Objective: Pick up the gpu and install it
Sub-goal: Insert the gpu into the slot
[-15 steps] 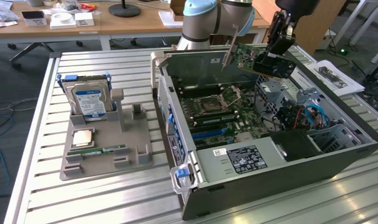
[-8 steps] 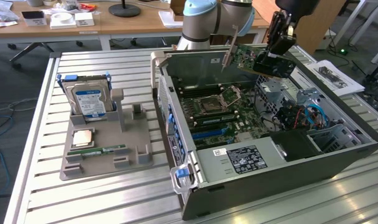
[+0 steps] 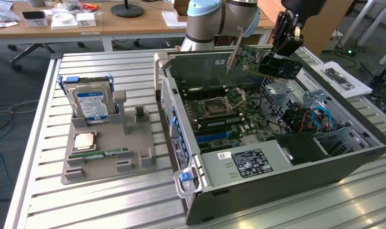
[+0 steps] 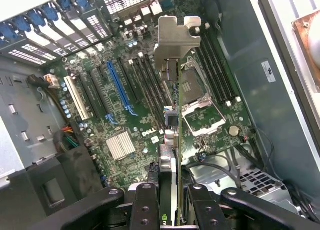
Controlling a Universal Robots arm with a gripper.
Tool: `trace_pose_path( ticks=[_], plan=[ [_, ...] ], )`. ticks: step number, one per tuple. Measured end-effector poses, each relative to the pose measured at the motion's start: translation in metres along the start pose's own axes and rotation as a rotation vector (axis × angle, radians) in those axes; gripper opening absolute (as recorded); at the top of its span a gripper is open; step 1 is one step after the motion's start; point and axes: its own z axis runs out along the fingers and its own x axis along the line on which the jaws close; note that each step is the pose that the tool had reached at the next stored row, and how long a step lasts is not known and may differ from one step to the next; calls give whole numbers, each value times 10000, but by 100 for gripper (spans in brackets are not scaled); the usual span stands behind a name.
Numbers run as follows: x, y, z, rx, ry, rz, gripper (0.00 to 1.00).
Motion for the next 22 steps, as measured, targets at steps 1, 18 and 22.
trace_pose_path(
  ticks=[1,18,22],
  plan=[
    [0,0,0,-1,2,-42,27],
    [0,0,0,-10,34,-704,27],
    [0,0,0,-12,42,-862,27]
  ],
)
